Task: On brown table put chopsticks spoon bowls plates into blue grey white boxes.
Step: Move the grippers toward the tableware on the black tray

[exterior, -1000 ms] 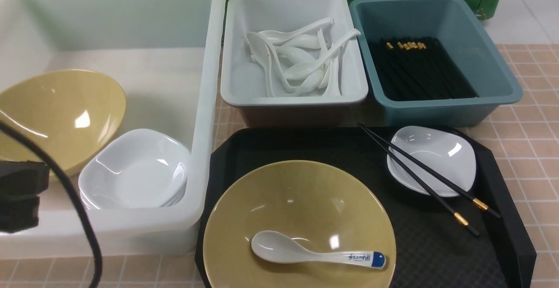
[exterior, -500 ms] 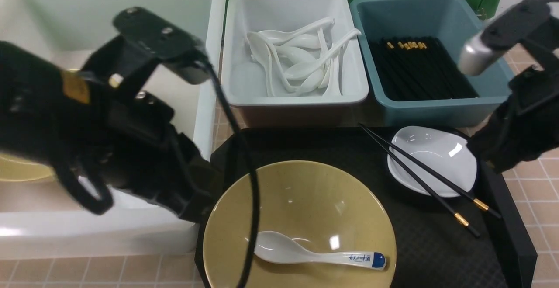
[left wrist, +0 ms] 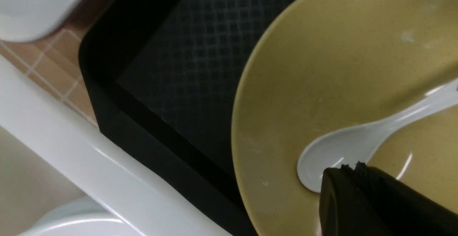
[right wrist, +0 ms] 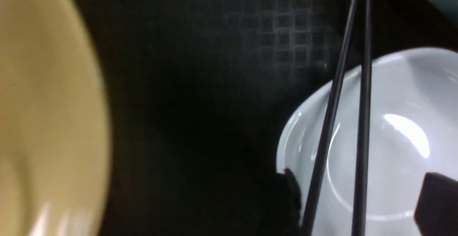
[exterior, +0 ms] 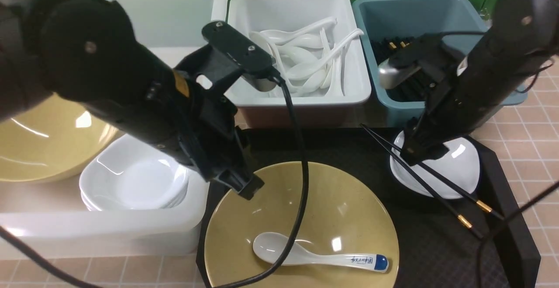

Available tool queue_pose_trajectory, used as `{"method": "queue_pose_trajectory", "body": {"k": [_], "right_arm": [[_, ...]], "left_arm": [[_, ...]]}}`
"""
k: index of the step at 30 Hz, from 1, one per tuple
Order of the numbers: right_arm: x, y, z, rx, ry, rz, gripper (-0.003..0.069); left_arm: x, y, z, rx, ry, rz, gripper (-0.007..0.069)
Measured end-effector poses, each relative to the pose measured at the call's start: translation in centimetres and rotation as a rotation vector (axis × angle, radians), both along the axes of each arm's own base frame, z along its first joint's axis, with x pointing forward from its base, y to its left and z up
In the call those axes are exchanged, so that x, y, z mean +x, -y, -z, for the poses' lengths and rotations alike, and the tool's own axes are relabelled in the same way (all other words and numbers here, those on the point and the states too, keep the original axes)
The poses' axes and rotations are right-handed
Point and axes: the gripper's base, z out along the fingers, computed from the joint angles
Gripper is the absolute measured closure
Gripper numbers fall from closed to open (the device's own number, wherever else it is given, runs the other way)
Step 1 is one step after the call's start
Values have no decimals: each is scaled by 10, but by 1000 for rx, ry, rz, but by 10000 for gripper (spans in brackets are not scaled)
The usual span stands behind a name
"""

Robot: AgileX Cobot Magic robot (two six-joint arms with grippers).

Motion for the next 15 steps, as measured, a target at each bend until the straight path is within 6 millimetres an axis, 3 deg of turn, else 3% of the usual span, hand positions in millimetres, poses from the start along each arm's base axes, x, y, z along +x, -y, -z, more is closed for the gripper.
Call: {"method": "queue_pose_trajectory", "body": {"k": [7, 15], "right_arm": [[15, -2, 33, -46, -47, 0, 115], [17, -3, 38, -49, -54, 6, 131]], "left_arm": [[13, 8, 20, 36, -32, -2, 623], [20, 9, 32, 79, -45, 5, 623]]}}
